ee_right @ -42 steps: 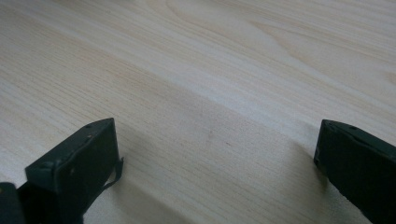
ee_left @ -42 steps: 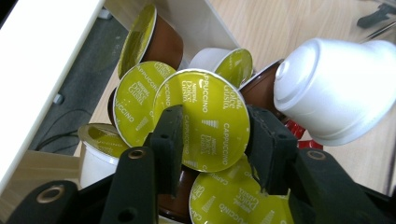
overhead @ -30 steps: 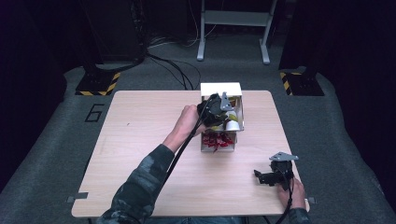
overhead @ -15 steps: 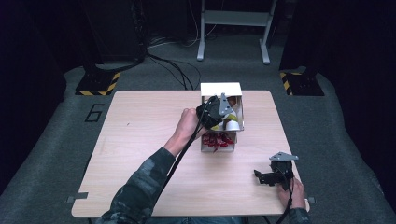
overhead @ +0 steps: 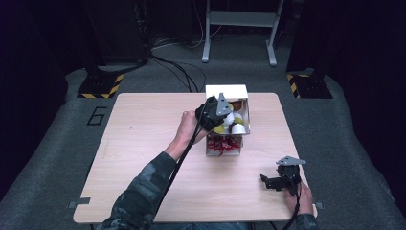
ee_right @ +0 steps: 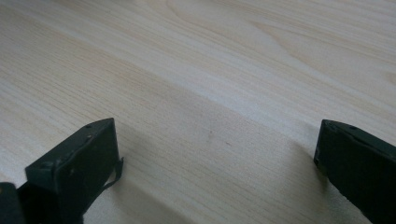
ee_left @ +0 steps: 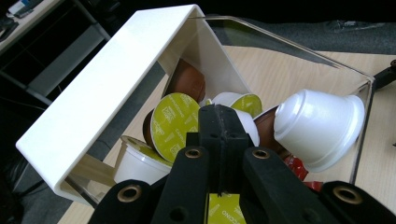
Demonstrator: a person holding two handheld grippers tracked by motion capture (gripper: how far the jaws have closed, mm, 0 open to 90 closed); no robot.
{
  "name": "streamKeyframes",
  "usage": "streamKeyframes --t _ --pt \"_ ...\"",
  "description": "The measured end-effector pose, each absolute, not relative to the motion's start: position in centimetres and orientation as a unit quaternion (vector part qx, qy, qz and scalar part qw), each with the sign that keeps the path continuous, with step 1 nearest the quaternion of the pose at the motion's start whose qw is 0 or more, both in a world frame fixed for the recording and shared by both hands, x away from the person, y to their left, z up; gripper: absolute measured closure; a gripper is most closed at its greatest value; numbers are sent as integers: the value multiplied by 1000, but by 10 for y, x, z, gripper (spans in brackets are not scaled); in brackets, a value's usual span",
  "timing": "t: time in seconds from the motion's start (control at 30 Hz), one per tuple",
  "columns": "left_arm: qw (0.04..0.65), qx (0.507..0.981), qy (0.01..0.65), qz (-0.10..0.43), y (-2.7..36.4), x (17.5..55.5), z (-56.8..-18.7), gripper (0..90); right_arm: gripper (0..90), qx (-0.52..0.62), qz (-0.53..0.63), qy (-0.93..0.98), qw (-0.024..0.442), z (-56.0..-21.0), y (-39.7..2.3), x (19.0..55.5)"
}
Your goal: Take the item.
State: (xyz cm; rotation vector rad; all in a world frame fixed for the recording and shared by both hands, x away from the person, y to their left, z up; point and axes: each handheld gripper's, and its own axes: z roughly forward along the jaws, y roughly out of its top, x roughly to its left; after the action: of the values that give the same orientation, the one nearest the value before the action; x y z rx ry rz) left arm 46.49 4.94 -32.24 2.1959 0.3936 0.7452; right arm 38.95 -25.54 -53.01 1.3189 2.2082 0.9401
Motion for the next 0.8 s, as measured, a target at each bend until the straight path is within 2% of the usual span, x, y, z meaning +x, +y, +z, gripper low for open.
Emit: streamKeyframes --t 0.8 --pt "414 853 162 273 68 459 -305 900 0 468 335 793 199 -530 -256 390"
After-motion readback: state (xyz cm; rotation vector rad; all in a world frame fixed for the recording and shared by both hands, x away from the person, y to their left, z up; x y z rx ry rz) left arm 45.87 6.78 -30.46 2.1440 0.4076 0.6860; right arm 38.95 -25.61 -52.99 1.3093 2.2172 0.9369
